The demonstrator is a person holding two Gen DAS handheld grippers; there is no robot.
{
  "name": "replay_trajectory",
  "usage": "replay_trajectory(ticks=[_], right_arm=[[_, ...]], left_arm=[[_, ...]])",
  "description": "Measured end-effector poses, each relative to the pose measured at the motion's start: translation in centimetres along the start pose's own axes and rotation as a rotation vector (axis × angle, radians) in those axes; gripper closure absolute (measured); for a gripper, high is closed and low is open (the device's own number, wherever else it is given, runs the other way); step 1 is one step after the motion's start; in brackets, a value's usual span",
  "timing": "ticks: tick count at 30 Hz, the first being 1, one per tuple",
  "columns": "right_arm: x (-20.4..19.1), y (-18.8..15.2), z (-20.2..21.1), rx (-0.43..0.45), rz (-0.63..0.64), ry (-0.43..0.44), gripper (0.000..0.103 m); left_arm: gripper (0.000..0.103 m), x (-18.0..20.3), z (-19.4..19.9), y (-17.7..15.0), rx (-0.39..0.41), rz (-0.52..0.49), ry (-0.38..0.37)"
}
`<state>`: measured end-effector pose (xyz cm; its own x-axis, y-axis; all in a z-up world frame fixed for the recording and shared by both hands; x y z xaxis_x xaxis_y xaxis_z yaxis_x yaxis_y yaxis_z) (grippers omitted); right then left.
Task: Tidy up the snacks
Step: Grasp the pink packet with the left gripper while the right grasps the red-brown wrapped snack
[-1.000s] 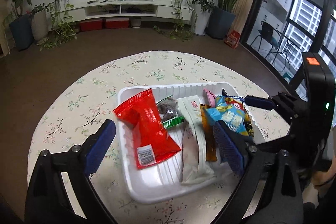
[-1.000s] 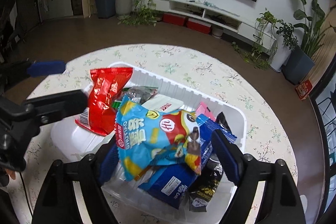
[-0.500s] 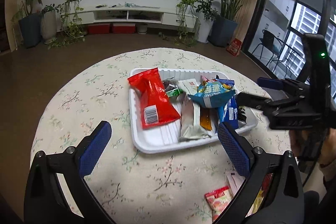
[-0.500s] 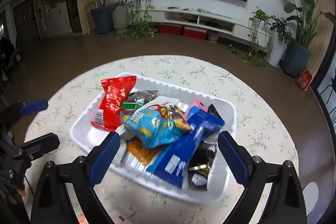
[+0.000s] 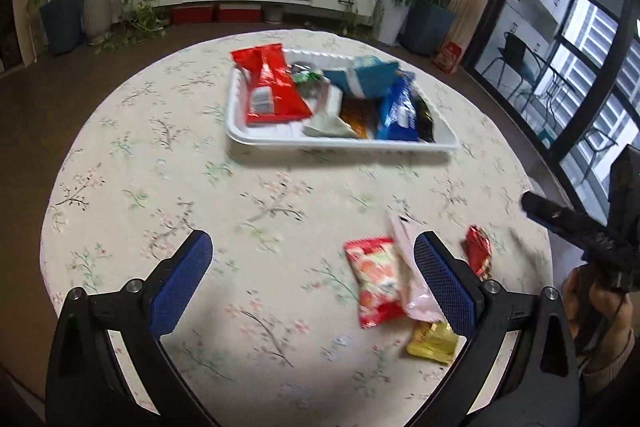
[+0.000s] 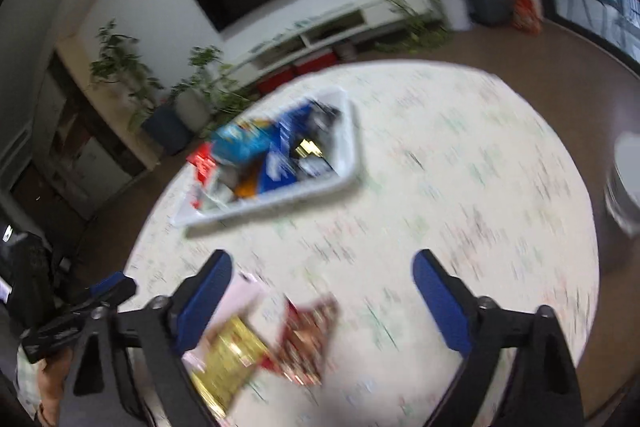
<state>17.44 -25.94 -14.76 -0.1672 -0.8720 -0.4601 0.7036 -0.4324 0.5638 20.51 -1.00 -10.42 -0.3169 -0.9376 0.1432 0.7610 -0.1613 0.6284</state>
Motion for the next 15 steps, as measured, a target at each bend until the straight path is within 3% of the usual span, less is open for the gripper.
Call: replay_trajectory(ticks=[3,6,11,14,15], right_arm=[[-0.3,-0.7,-0.2,-0.013,0.050,-0.023,0.027],[-0.7,-1.1,-0.4,-0.013,0.081,-0.020,0.027],[0.0,-1.5,-0.8,-0.041,0.055,-0.016,0.027],[0.4,-1.6,-1.0,-0.055,0.039,-0.017,0.027],[0.4,-1.7,-1.1,-0.060,0.036,-0.019,0.027]], left_arm=[[0.001,3.1,0.0,-0.2,-0.004,-0.111,0.018],[0.001,6.2,-0.9,-0.3,-0.044,-0.234,0.026],[0.001,8.7,-3.0,-0.4,-0.118,-0.344,0.060],[0.013,8.9,-4.4,-0.6,-0.162,-0.363,0.072],[0.022,8.9,-5.0,-0.7,-0.180,-0.365,0.076]])
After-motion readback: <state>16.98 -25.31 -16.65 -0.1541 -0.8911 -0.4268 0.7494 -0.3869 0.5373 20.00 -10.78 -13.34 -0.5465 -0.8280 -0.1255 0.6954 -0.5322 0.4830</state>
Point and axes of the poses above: each gripper's, at about its wrist camera, not at the fingertips, and z roughly against the way its jaws point, x to its right, y to its top, the point moved 8 cm from there along -z, roughly the way its jaws point, and after that the axes turned 5 degrees about -z, right-handed, at the moved point
